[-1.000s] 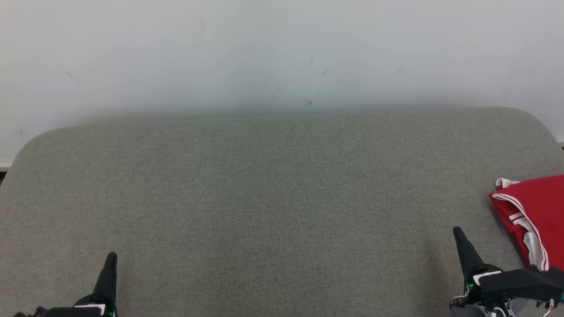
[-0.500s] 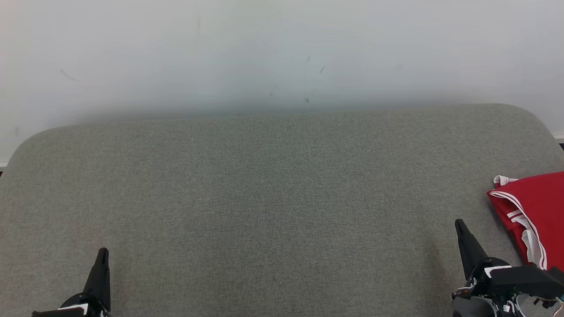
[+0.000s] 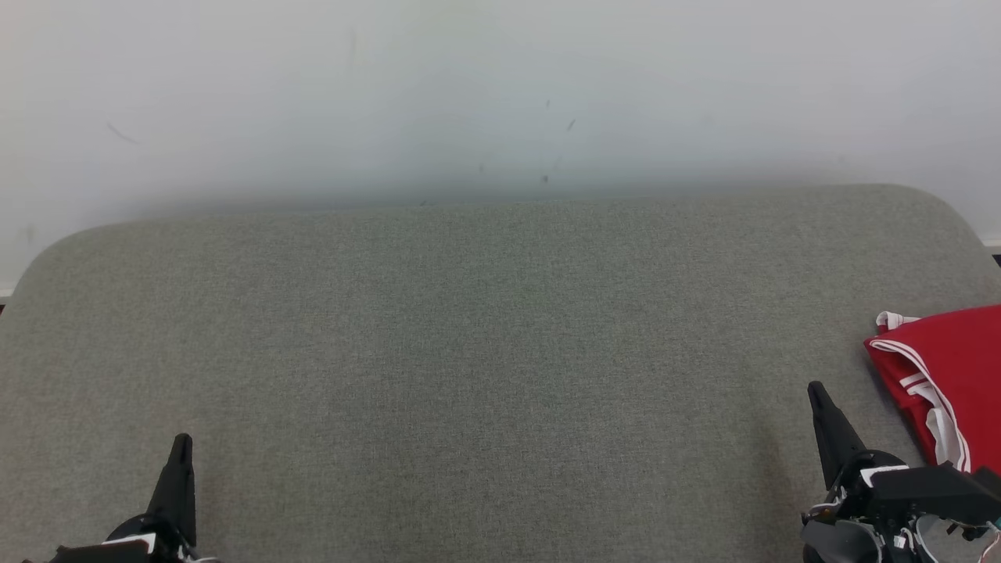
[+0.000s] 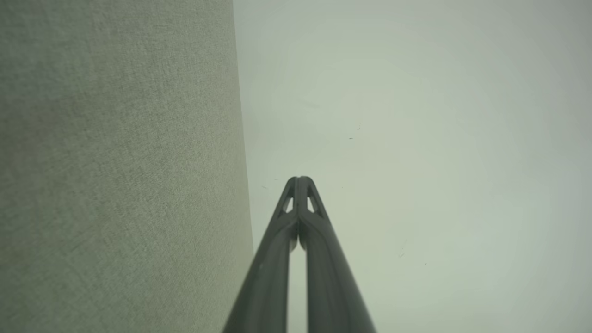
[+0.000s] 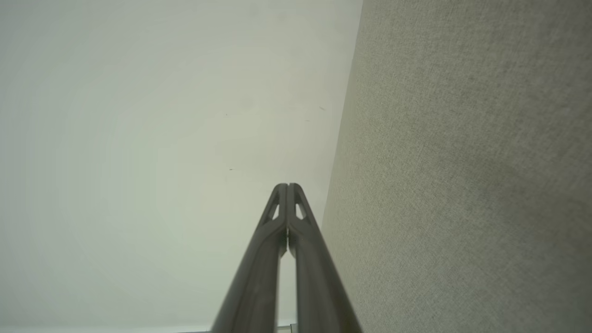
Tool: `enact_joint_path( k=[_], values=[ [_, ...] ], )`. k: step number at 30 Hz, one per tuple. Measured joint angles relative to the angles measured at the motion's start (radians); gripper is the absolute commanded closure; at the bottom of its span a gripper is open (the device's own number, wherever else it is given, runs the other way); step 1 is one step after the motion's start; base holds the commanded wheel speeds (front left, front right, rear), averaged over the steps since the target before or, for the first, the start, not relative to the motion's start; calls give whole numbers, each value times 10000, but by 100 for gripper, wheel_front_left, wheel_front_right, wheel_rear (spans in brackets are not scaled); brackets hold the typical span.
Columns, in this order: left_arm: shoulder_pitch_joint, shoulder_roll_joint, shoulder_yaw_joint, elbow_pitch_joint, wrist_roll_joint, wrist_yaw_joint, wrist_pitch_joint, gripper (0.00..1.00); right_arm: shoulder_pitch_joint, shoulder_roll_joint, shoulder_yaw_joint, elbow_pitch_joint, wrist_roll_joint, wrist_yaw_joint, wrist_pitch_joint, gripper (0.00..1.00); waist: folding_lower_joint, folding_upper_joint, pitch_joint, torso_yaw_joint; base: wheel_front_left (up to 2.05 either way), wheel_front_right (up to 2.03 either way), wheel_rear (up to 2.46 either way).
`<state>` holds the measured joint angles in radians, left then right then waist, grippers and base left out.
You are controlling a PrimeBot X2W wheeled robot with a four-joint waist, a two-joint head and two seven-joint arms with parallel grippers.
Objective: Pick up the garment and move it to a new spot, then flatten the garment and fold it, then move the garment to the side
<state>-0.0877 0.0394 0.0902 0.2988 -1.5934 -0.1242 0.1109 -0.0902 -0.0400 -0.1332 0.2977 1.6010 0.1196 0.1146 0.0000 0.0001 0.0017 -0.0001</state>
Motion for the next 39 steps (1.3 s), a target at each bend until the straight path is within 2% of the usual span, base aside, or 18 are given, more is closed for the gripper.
enact_joint_path(
  k=[39],
  values=[
    [0, -2, -2, 0, -2, 0, 0, 100, 0, 0, 2, -4, 2, 35, -2, 100, 0, 0, 1, 1, 0, 0, 0]
  ],
)
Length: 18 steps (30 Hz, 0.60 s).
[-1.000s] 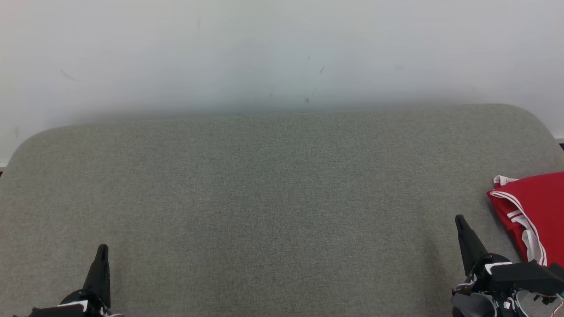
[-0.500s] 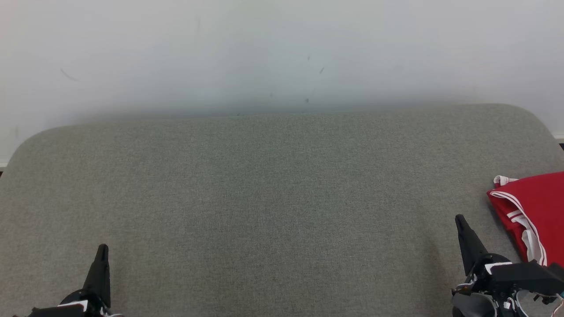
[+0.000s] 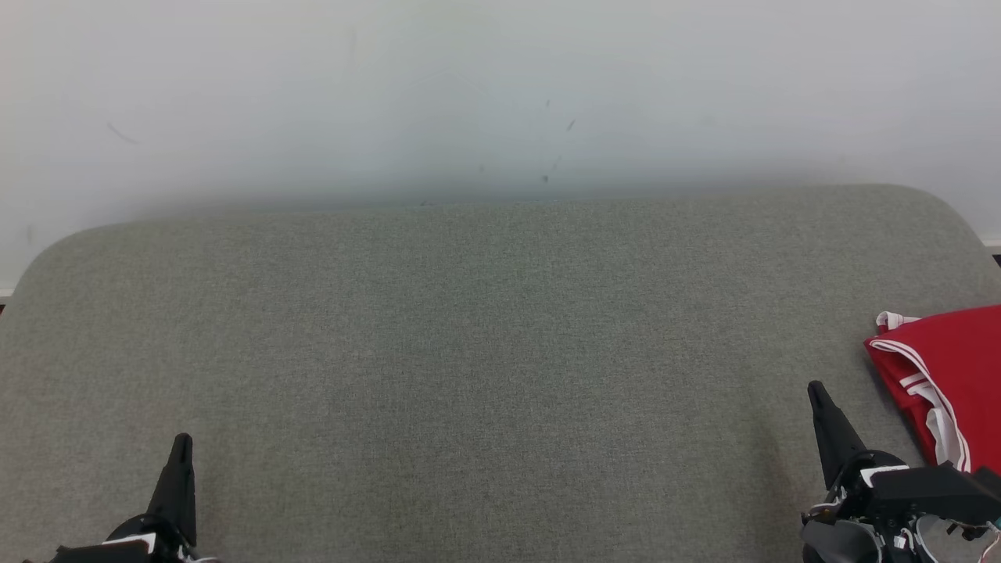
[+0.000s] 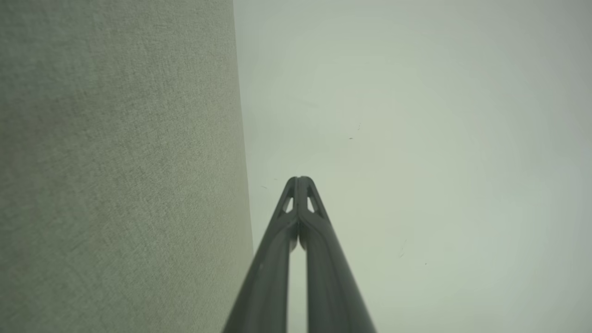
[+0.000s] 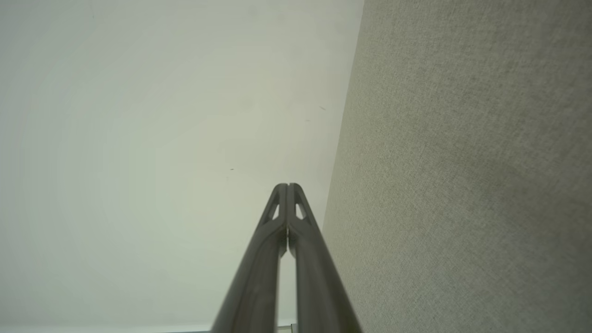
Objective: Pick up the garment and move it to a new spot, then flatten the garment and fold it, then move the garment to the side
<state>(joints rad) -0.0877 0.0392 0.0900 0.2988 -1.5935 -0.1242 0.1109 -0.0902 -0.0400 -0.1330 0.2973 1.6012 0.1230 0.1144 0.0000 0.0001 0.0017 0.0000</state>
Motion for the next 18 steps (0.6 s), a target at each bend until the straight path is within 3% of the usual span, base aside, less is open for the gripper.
enact_joint_path(
  k=[18],
  values=[
    [0, 0, 0, 0, -2, 0, 0, 100, 0, 0, 2, -2, 0, 0, 0, 100, 0, 0, 0, 0, 0, 0, 0]
  ],
)
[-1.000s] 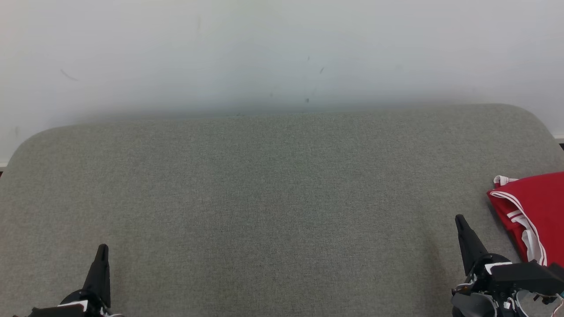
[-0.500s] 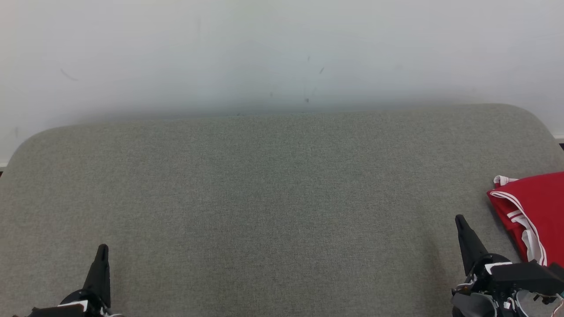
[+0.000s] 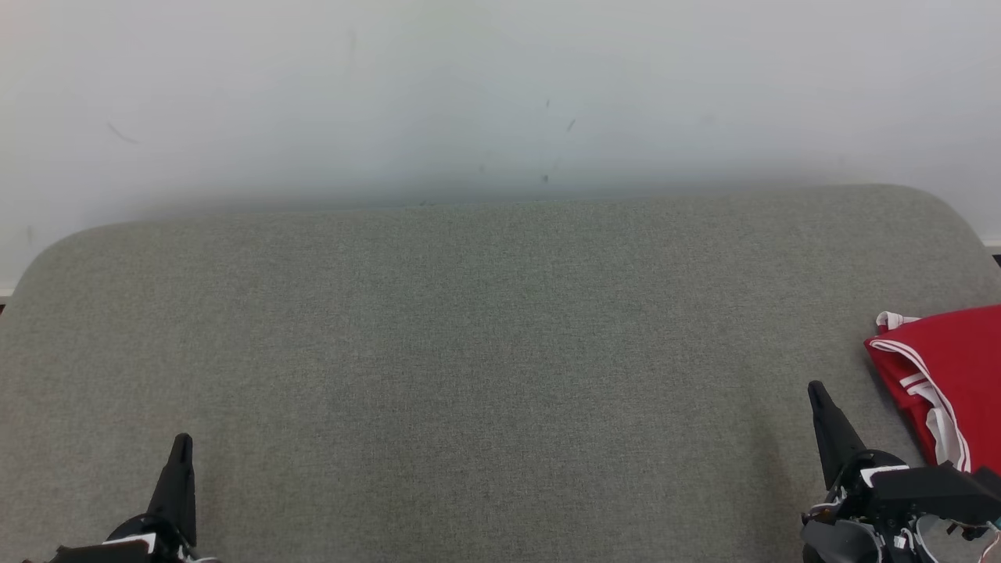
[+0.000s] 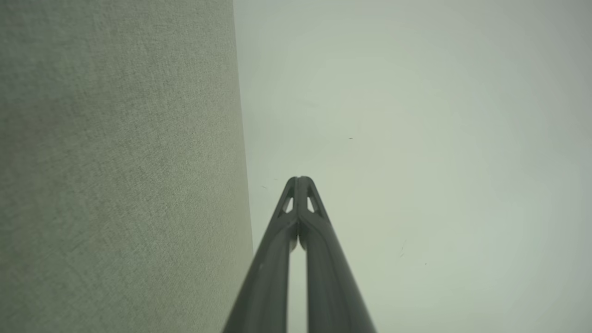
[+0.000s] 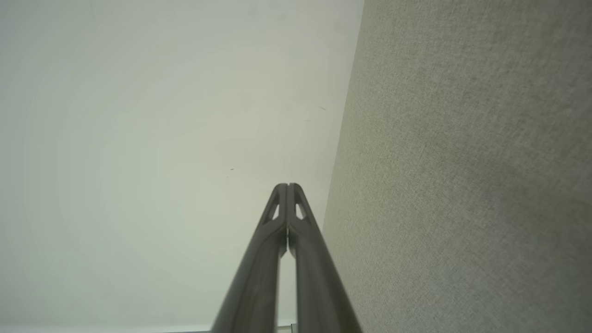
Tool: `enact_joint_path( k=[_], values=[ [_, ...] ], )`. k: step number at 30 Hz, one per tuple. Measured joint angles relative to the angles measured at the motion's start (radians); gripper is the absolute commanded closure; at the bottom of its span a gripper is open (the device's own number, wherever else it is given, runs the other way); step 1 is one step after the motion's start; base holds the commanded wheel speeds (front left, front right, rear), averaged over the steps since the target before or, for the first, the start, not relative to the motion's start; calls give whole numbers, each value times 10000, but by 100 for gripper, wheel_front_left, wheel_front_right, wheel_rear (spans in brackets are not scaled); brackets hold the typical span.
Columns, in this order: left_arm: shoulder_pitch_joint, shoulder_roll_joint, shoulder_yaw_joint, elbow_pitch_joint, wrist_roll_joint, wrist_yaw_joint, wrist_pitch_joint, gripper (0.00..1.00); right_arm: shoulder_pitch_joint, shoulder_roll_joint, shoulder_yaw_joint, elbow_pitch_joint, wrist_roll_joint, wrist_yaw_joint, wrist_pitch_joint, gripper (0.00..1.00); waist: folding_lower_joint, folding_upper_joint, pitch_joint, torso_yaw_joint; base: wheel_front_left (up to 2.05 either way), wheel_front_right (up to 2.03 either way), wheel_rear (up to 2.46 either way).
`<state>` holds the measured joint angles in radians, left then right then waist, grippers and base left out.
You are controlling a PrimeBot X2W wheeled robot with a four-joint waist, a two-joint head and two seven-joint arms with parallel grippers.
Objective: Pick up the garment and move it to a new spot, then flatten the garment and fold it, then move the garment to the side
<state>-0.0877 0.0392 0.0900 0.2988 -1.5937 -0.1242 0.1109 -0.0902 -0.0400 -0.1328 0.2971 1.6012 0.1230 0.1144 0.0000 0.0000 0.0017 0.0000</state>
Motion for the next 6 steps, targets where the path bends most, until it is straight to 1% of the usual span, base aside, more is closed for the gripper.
enact_joint_path(
  k=[6],
  values=[
    [0, 0, 0, 0, 0, 0, 0, 100, 0, 0, 0, -2, 0, 0, 0, 100, 0, 0, 0, 0, 0, 0, 0]
  ],
)
